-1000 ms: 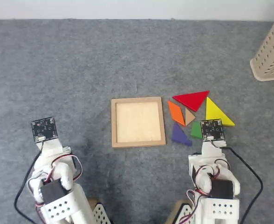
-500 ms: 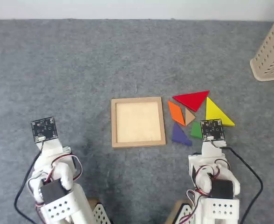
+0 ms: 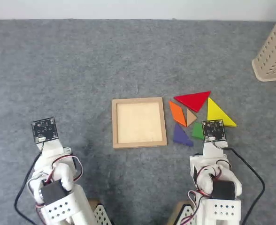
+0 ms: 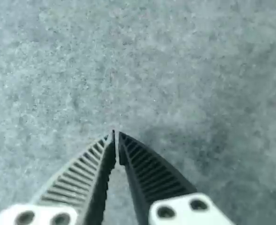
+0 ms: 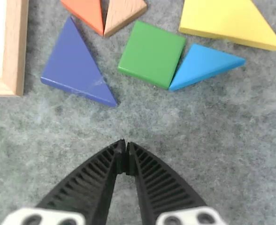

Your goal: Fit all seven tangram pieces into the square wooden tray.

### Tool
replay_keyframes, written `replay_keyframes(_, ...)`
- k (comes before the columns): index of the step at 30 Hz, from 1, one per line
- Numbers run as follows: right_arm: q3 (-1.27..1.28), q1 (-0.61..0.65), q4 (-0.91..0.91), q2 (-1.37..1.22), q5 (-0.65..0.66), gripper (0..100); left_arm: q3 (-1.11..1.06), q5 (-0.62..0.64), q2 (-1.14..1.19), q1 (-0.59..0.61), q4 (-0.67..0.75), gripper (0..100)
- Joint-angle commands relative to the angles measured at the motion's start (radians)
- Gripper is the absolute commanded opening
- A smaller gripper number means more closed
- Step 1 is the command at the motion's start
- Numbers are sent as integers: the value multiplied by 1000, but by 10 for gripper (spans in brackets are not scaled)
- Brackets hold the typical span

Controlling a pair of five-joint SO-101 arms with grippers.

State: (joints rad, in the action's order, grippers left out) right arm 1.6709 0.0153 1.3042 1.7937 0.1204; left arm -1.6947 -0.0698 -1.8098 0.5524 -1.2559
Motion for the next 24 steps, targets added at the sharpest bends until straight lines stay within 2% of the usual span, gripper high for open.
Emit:
replay_keyframes(1, 14, -13, -71, 21, 8, 9, 8, 9, -3, -3, -3, 13)
replay_keyframes(5, 9, -70, -208, 21, 124, 9, 8, 9, -3, -3, -3, 13)
replay_keyframes(9, -61, -239, -272, 21, 313, 9, 8, 9, -3, -3, -3, 13)
replay_keyframes(13, -249, -364, -228, 19, 310, 9, 8, 9, -3, -3, -3, 13)
replay_keyframes(19, -489, -285, -104, -61, 270, 9, 8, 9, -3, -3, -3, 13)
replay_keyframes(24, -649, -202, -97, -435, 270, 10, 8, 9, -3, -3, -3, 13)
